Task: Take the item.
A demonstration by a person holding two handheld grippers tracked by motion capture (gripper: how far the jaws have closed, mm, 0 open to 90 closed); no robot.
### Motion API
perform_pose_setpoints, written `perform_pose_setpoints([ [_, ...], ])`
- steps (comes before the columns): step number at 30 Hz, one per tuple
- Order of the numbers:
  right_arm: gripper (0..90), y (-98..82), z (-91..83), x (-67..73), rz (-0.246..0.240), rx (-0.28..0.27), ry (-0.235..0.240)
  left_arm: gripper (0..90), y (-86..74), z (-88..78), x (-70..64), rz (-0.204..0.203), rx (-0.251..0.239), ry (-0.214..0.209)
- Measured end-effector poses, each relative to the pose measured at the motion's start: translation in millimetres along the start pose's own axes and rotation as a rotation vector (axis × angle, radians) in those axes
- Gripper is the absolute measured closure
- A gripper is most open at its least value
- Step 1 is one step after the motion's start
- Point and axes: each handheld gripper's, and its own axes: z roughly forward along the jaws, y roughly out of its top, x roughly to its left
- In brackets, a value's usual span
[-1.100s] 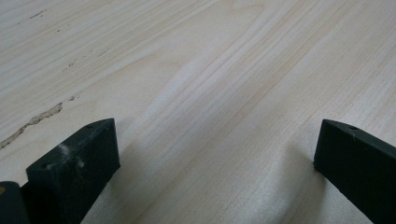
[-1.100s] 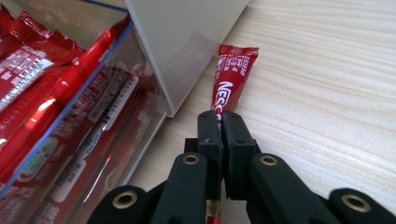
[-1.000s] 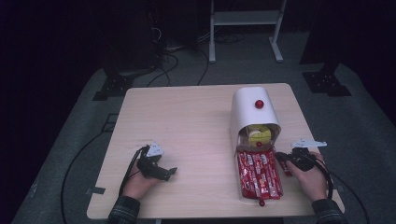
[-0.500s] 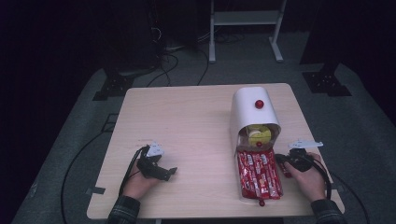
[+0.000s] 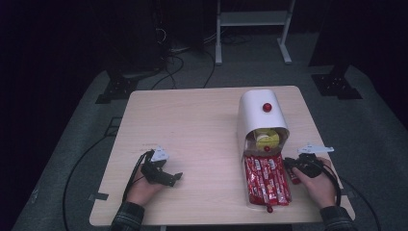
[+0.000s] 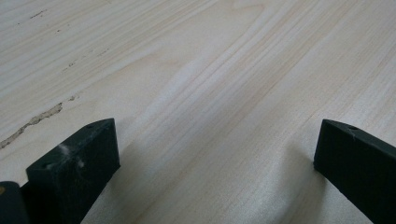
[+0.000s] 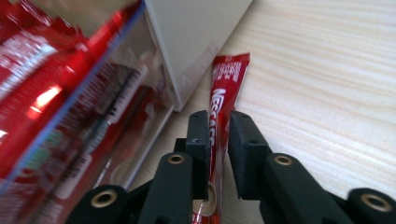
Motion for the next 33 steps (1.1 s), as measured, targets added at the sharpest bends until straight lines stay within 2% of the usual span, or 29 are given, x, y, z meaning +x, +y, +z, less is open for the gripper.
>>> perform_pose_setpoints([
  [9, 62.2, 1.0, -7.0, -2.8, 0.008, -0.039, -0.015, 0.0, 0.0, 0.0, 0.1, 0.0, 0.0, 0.0],
  [18, 42.8, 0.2, -8.1, -10.1, -0.039, -0.089, -0.096, 0.0, 0.0, 0.0, 0.0, 0.0, 0.0, 0.0],
  [25, 30.8, -0.1, -11.0, -18.9, -0.026, -0.109, -0.136, 0.0, 0.0, 0.0, 0.0, 0.0, 0.0, 0.0],
  [33, 28.2, -3.2, -15.8, -31.8, 0.009, -0.109, -0.171, 0.0, -0.1, -0.1, 0.0, 0.0, 0.0, 0.0],
])
